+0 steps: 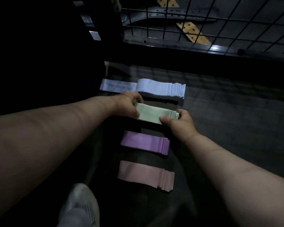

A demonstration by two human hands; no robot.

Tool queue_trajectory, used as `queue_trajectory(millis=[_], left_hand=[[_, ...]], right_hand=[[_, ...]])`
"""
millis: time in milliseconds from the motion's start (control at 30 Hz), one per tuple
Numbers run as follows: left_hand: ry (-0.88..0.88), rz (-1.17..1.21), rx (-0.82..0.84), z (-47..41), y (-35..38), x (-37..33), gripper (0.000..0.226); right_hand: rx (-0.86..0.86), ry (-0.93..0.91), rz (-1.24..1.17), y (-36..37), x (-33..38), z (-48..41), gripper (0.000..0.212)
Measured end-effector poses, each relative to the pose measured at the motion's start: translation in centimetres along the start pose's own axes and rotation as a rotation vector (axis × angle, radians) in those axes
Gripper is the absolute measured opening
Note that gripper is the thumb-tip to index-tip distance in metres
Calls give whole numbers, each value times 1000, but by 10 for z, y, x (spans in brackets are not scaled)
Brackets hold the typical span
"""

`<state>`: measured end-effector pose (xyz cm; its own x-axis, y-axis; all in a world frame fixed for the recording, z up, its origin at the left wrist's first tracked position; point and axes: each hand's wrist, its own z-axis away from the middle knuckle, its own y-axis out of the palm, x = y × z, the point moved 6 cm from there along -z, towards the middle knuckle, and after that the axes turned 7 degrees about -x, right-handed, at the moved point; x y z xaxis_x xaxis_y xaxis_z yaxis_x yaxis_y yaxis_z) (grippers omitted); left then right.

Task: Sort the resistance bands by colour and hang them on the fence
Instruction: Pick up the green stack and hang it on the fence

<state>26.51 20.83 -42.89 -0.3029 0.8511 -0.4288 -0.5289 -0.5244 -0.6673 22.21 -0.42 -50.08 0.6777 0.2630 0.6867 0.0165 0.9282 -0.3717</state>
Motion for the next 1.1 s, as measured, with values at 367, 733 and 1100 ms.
queue_trajectory(millis=[367, 733, 1100], left_hand=[[276, -362, 37, 16, 3, -2, 43], [264, -351, -15, 22, 6, 0, 41], [251, -408, -24, 23, 8, -1, 44]], right_hand=[[164, -212, 174, -4, 24, 4, 73], [275, -296, 284, -2, 31, 13, 60], [308, -421, 481, 8, 31, 9, 91]])
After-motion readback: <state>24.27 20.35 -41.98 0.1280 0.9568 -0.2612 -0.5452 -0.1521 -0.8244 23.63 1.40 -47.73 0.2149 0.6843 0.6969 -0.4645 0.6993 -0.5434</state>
